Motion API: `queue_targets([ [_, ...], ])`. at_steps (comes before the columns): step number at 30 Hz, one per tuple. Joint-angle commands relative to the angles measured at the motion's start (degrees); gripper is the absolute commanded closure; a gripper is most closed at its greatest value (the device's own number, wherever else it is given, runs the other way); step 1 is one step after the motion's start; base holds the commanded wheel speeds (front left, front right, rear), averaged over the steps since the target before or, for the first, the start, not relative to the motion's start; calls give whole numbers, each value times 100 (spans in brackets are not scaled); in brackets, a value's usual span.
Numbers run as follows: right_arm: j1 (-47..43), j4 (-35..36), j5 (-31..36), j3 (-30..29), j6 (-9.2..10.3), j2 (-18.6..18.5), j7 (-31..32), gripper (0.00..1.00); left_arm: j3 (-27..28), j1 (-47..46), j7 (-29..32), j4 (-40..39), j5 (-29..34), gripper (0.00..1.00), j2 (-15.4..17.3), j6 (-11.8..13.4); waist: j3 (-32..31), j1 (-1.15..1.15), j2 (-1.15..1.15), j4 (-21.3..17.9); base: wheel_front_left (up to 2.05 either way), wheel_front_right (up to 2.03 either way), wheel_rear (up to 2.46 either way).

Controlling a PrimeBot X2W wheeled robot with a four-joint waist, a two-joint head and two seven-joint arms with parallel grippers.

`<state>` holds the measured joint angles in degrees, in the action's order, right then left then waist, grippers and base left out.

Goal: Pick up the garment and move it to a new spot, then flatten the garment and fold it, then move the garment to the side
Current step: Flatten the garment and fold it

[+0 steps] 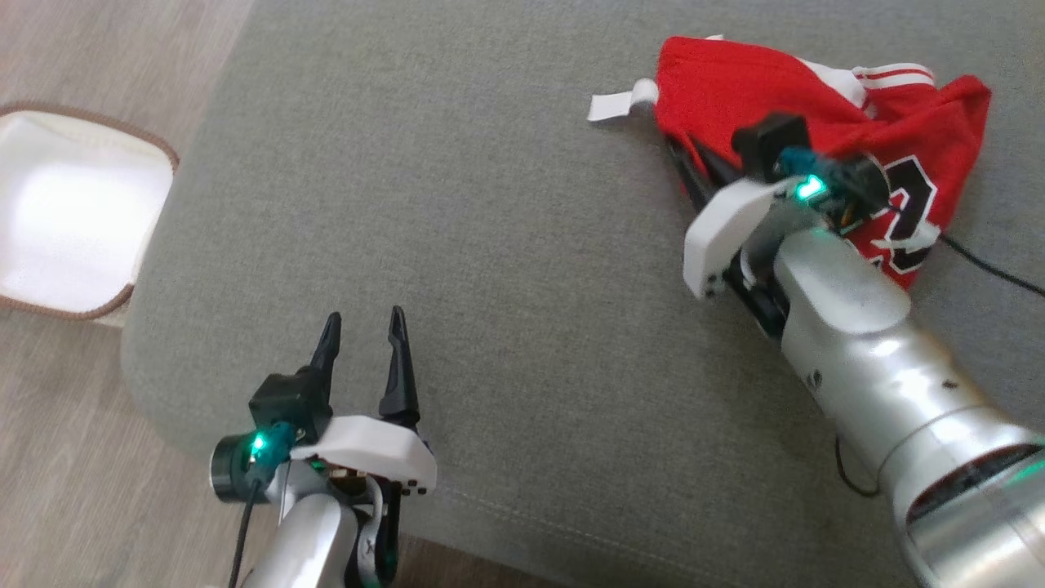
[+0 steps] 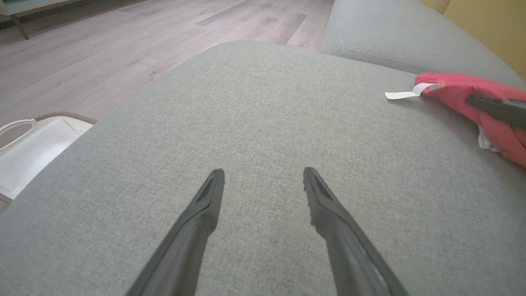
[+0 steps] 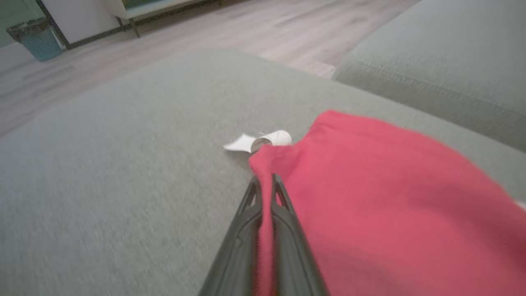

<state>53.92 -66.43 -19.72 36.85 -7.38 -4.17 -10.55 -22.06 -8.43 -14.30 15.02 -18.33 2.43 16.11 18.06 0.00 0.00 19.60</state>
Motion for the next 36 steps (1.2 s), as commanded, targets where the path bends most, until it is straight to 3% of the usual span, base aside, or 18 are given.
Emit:
queue_targets([
  [1, 230, 202, -49, 35, -11, 129, -87, 100, 164, -121, -70, -155, 0, 0, 45, 4, -46, 0, 0, -45, 0, 0, 0],
  [10, 792, 1186, -598, -187, -11, 129, -433, 100, 269, -71, -70, -103, 29, 0, 45, -83, -389, 0, 0, -370, 0, 0, 0],
  [16, 877, 3026, -570, -1189, -11, 95, -442, 100, 417, -8, -70, -45, 98, 0, 45, -145, -565, 0, 0, -673, 0, 0, 0],
  [22, 57, 3882, -365, -1900, -11, -218, -443, 100, 563, 55, -70, -15, 179, 0, 45, -200, -693, 0, 0, -1033, 0, 0, 0],
  [27, -1400, 3577, -213, -2949, -11, -591, -444, 99, 593, 44, -70, 7, 197, 0, 44, -256, -675, 0, 0, -1331, 0, 0, 0],
  [28, -1625, 3486, -151, -3129, -11, -631, -444, 86, 592, 37, -70, 10, 208, 0, 44, -258, -656, 0, 0, -1379, 0, 0, 0],
  [29, -1832, 3386, -68, -3299, -11, -667, -444, 63, 594, 24, -70, 14, 212, 0, 44, -259, -638, 0, 0, -1422, 0, 0, 0],
  [30, -2020, 3236, 38, -3429, -11, -691, -444, 14, 594, 11, -70, 24, 225, 0, 44, -265, -626, 0, 0, -1465, 0, 0, 0],
  [31, -2161, 3121, 85, -3608, -11, -665, -444, 0, 598, 0, -70, 29, 236, 0, 44, -267, -611, 0, 0, -1510, 0, 0, 0],
  [36, -2504, 3070, 433, -4096, -11, -455, -444, 0, 616, -100, -70, 50, 294, 0, 44, -303, -547, 0, 0, -1708, 0, 0, 0],
])
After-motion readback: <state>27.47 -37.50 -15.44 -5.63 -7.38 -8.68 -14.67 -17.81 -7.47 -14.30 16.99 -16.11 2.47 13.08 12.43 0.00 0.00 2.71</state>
